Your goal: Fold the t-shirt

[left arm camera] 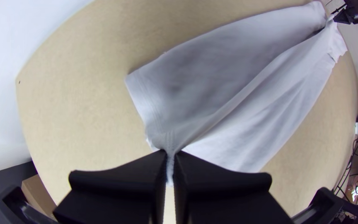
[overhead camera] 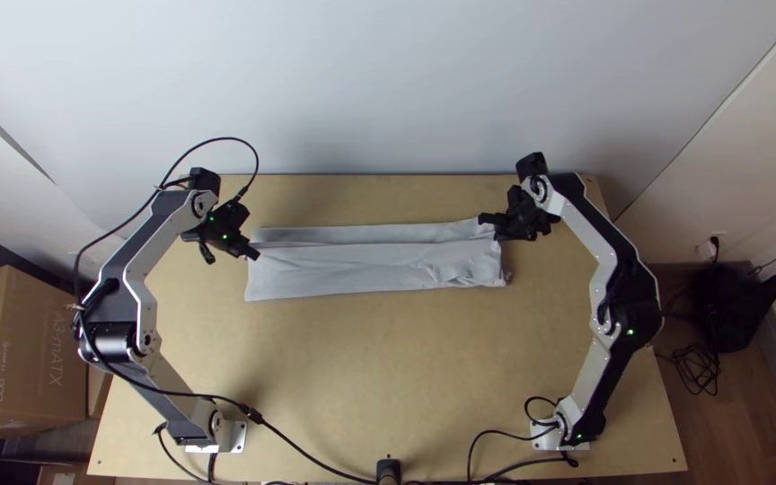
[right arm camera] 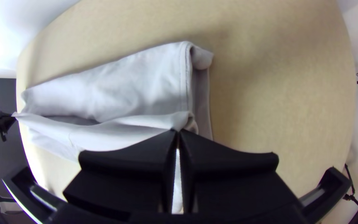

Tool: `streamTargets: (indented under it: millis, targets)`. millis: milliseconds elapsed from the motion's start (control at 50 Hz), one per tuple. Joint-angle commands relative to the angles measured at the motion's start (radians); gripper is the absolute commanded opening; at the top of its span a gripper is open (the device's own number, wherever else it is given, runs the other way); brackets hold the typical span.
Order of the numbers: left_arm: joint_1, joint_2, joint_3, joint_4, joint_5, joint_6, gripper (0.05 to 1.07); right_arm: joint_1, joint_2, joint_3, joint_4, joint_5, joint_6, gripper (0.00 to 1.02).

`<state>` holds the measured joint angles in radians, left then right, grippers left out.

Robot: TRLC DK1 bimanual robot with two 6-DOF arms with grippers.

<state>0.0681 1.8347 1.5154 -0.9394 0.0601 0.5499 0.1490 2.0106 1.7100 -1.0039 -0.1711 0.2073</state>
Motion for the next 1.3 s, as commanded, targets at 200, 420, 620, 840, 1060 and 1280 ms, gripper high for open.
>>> streamTargets:
  millis: [200, 420, 620, 840, 1060, 1280]
  targets:
    - [0.004, 0.144, 0.112, -0.001, -0.005, -0.019, 0.08, -0.017, 0.208, 0.183, -0.009, 0.028, -0.019, 0.03]
    - [0.01, 0.202, 0.08, 0.09, -0.006, -0.047, 0.08, -0.029, 0.278, 0.223, -0.015, 0.039, -0.019, 0.03]
    - [0.012, 0.161, 0.014, 0.214, -0.003, -0.059, 0.72, -0.034, 0.235, 0.203, -0.016, 0.044, -0.013, 0.43]
    - [0.087, 0.147, 0.088, 0.192, 0.207, -0.22, 0.71, -0.062, 0.131, 0.154, -0.016, 0.042, -0.02, 0.87]
    - [0.168, 0.067, 0.078, 0.113, 0.402, -0.341, 0.84, -0.091, -0.042, 0.066, 0.005, 0.041, -0.02, 0.99]
    - [0.237, 0.003, 0.0, 0.068, 0.538, -0.352, 0.99, -0.151, -0.181, 0.085, 0.004, -0.206, 0.081, 0.99]
